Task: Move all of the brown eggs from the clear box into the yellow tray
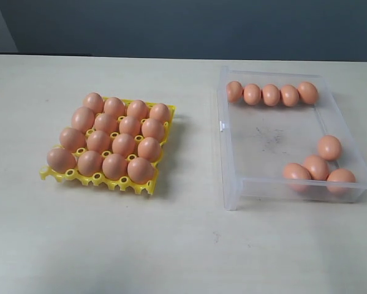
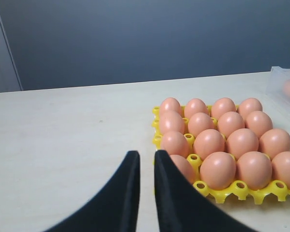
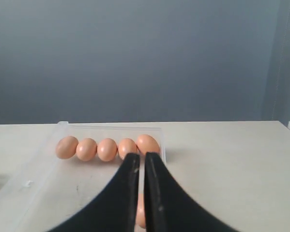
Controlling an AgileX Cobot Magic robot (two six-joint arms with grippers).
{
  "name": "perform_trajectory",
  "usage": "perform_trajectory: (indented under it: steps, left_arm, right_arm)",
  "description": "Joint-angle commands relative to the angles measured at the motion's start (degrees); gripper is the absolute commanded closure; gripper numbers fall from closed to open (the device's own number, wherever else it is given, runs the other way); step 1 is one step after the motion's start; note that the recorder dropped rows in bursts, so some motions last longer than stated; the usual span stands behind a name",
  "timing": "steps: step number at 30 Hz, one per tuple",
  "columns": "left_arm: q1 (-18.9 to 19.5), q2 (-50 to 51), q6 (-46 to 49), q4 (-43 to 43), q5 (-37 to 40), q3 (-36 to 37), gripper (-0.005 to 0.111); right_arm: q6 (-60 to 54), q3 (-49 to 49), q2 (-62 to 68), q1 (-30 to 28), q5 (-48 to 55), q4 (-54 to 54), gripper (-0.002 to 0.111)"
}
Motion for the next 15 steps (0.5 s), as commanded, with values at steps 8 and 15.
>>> perform_trajectory:
  steps: [8,15]
  left_arm:
    - [-0.1,0.36,-0.05,0.11,-0.35,0.29,0.095]
    - [-0.1,0.36,-0.05,0.11,-0.35,0.29,0.095]
  right_arm:
    - [-0.37,0.24,-9.6,-0.51,13.96,-4.56,0.103]
    - [-0.37,0.24,-9.6,-0.51,19.96,-7.63,0.103]
